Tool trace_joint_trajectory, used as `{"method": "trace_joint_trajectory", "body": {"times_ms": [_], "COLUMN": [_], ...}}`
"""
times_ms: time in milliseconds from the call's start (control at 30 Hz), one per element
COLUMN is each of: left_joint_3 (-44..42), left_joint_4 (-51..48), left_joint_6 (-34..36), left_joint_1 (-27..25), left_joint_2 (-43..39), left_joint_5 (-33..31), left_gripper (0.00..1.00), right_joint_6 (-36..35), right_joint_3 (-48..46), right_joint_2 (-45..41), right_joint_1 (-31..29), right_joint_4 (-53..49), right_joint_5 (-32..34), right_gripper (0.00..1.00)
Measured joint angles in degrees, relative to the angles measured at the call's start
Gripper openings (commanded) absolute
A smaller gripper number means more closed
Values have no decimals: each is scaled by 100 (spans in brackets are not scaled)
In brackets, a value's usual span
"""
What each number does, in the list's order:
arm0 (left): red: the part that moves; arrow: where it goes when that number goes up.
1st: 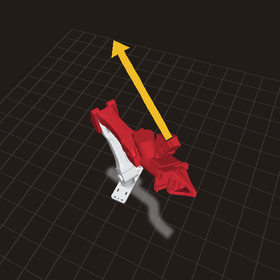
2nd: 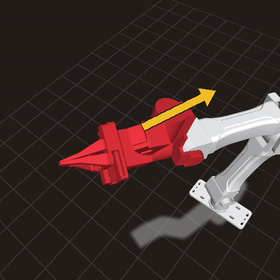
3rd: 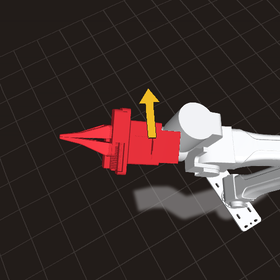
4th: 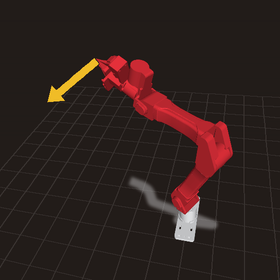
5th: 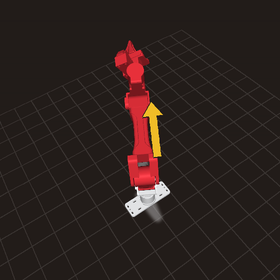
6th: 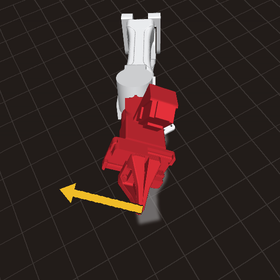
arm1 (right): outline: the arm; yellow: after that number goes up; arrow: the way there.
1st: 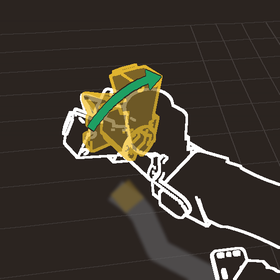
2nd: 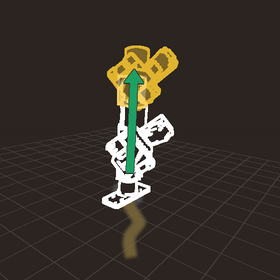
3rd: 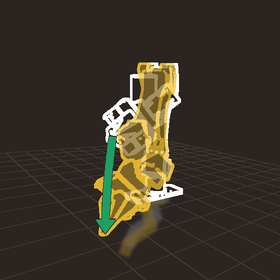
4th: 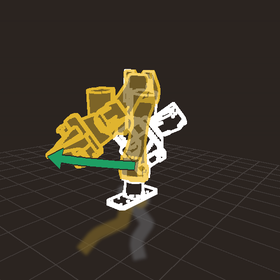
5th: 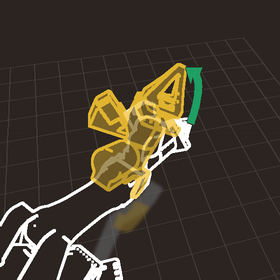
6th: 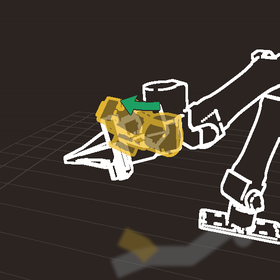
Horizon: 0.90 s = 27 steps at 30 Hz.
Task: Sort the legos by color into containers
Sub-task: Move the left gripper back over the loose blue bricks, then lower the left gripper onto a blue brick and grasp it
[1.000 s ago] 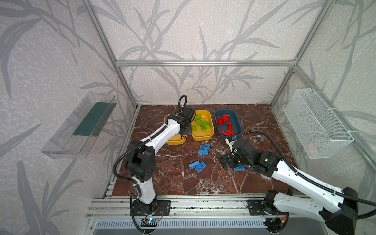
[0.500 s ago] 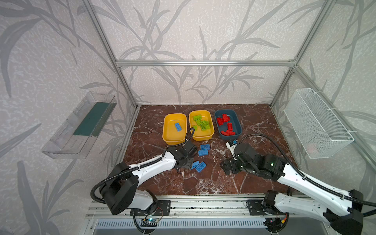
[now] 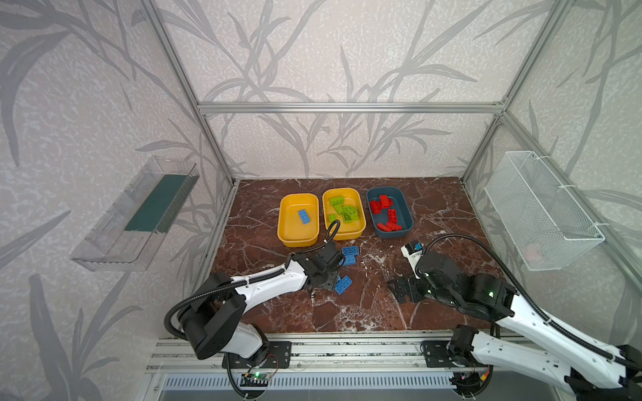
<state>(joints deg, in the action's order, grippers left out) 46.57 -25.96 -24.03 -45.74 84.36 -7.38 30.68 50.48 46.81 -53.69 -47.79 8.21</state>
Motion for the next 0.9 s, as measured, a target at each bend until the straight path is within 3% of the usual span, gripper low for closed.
{"method": "trace_joint_trajectory", "body": {"times_ms": [333, 500, 900], "left_joint_3": [149, 74, -103], "left_joint_4": [610, 354, 13], "left_joint_6": [-13, -9, -136], "left_joint_1": [-7, -79, -157], "left_joint_2": [382, 518, -258], "left_joint_5": [103, 136, 111], "left_gripper": [68, 69, 72], "right_joint_6": [-4, -4, -4], "right_joint_3": [-85, -85, -87], "right_joint_2": [9, 35, 76], "right_joint_1": [0, 0, 0], "right_joint_4": [-52, -50, -52], "right_joint_5": [131, 184, 227], "right_gripper": [99, 99, 99]}}
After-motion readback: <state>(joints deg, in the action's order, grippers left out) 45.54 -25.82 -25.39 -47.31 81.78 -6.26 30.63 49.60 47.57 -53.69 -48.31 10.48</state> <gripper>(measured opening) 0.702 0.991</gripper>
